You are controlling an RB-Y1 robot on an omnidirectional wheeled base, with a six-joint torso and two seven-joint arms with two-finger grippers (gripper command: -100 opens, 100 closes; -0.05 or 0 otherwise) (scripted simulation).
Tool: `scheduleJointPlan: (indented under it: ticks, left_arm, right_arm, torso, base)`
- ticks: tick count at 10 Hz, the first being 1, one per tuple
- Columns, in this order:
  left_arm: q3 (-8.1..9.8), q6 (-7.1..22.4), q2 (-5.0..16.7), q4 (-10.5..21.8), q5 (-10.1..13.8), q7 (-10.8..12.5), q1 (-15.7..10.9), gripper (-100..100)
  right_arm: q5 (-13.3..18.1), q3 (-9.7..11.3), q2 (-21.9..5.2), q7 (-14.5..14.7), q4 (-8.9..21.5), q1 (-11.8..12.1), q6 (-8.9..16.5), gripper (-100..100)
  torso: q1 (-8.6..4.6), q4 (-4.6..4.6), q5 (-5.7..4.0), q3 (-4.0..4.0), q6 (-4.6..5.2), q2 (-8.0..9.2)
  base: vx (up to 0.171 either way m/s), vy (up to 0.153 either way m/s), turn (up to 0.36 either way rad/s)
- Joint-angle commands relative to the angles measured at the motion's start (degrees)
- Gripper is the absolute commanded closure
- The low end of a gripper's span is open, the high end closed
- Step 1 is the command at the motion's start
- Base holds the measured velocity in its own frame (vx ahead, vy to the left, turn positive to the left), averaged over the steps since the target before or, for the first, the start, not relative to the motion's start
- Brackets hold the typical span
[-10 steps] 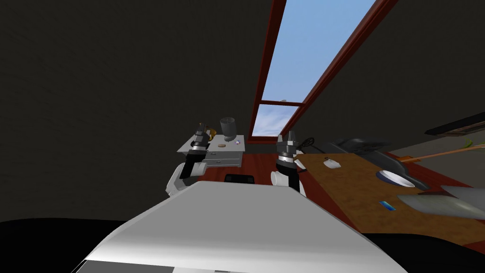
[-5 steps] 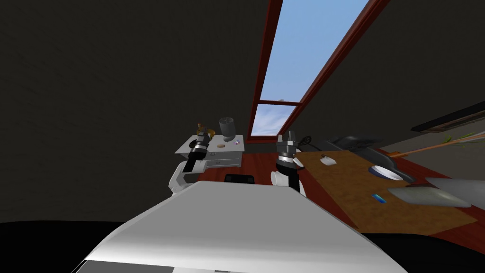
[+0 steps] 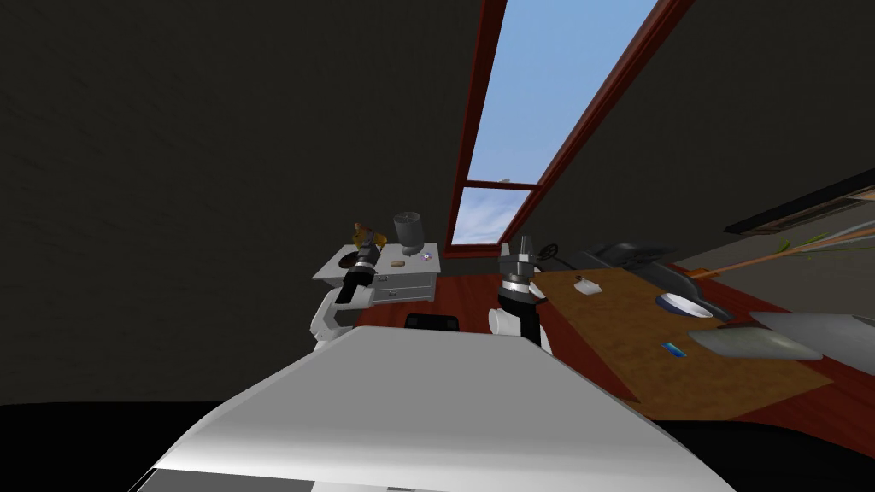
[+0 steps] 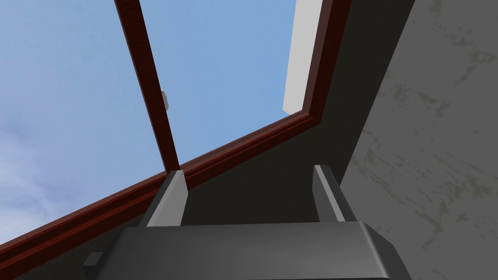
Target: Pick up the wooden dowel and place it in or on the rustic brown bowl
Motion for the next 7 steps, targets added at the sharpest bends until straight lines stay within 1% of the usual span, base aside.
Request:
scheduleJointPlan:
  ticks: [1, 2, 3, 4, 5, 6, 7]
  left_arm:
    - [0.5, 2.9, 0.1, 1.4, 0.1, 0.8, -1.1, -100]
    - [0.5, 3.2, 0.1, 1.4, 0.1, 0.8, -1.1, -100]
    - [0.8, 5.5, 0.1, 2.6, 0.2, 1.3, -1.9, -100]
    - [0.8, 5.5, 0.1, 2.6, 0.2, 1.3, -1.9, -100]
    - [1.06, 7.7, 0.0, 3.8, 0.3, 1.6, -2.6, -100]
    - [1.28, 9.3, 0.0, 5.0, 0.5, 1.8, -3.4, -100]
    - [1.28, 10.2, 0.0, 5.0, 0.5, 1.8, -3.4, -100]
  right_arm:
    - [0.0, 0.0, 0.0, 0.0, 0.0, 0.0, 0.0, 0]
    - [0.0, 0.0, 0.0, 0.0, 0.0, 0.0, 0.0, 0]
    - [0.0, 0.0, 0.0, 0.0, 0.0, 0.0, 0.0, 0]
    - [0.0, 0.0, 0.0, 0.0, 0.0, 0.0, 0.0, 0]
    - [0.0, 0.0, 0.0, 0.0, 0.0, 0.0, 0.0, 0]
    - [0.0, 0.0, 0.0, 0.0, 0.0, 0.0, 0.0, 0]
    - [0.0, 0.0, 0.0, 0.0, 0.0, 0.0, 0.0, 0]
  torso:
    - [0.0, 0.0, 0.0, 0.0, 0.0, 0.0]
    - [0.01, 0.0, 0.0, -0.01, 0.01, -0.01]
    - [0.01, 0.0, 0.0, 0.0, 0.0, -0.01]
    - [0.01, -0.01, 0.0, -0.01, 0.01, -0.02]
    - [-0.01, 0.0, 0.0, -0.01, 0.0, -0.01]
    - [-0.01, 0.0, 0.0, -0.01, 0.01, -0.02]
    - [0.01, -0.01, 0.0, -0.03, 0.01, -0.04]
  base:
    - [0.008, 0.011, -0.036]
    - [0.007, 0.009, -0.024]
    - [0.008, 0.007, -0.038]
    - [0.007, 0.008, -0.02]
    - [0.011, 0.009, -0.04]
    - [0.016, 0.013, -0.062]
    - [0.013, 0.011, -0.021]
